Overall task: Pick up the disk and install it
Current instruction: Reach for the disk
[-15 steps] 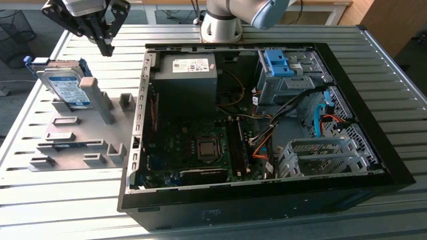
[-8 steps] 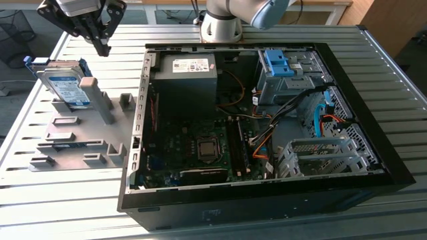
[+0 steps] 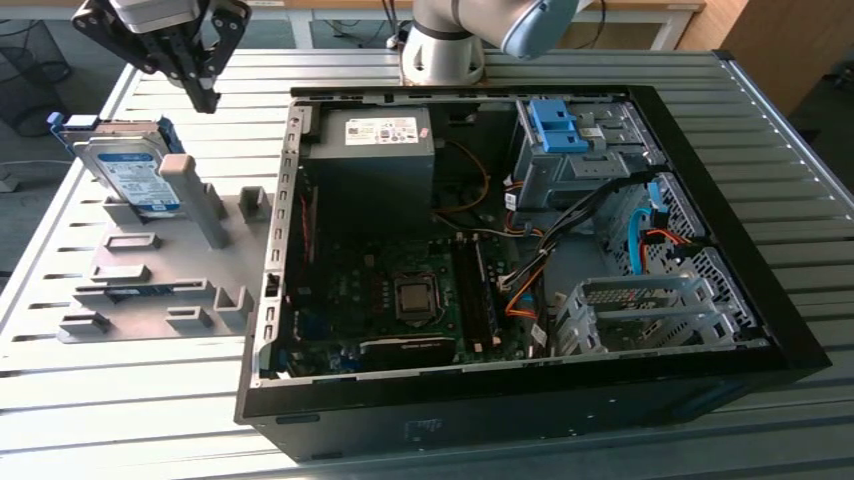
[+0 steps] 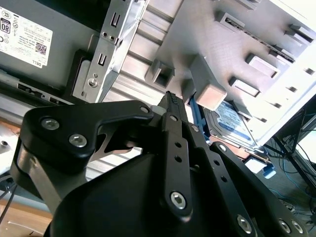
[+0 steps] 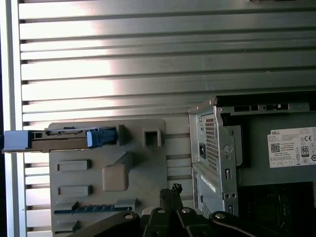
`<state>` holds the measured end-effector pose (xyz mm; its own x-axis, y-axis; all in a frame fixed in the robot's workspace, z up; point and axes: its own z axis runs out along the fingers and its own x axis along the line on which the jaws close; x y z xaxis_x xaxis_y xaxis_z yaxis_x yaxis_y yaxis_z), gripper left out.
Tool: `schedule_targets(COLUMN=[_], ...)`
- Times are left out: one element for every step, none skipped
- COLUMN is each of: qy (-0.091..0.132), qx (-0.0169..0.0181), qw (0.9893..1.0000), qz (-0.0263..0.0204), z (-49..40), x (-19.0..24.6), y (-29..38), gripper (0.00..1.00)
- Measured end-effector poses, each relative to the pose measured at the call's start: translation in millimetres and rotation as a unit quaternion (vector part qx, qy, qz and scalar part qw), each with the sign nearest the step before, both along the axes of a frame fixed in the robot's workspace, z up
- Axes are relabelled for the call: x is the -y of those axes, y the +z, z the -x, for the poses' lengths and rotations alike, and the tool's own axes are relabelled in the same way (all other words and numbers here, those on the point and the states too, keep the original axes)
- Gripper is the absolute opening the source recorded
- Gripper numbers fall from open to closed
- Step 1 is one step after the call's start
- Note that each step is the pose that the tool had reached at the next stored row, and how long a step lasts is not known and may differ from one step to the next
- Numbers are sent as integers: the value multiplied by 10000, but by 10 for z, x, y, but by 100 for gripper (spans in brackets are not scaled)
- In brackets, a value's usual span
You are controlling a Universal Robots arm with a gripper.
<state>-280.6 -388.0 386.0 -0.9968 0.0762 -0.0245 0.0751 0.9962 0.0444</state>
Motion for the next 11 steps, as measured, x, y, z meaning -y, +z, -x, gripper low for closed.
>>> schedule_targets(qy=[0,0,0,0,0,-1,0,0,0,1,0], qx=[0,0,0,0,0,0,0,0,0,0,0], qw=[10000,10000,10000,10000,10000,10000,10000,10000,10000,10000,10000], qz=[0,0,0,0,0,0,0,0,0,0,0], z=[1,3,5,8,13,23,36,57,85,113,143], x=[0,0,0,0,0,0,0,0,-4,-16,-37], y=[0,0,-1,-1,-1,-1,-1,-2,-2,-3,-4], gripper=[11,11,11,11,11,11,11,11,11,11,11])
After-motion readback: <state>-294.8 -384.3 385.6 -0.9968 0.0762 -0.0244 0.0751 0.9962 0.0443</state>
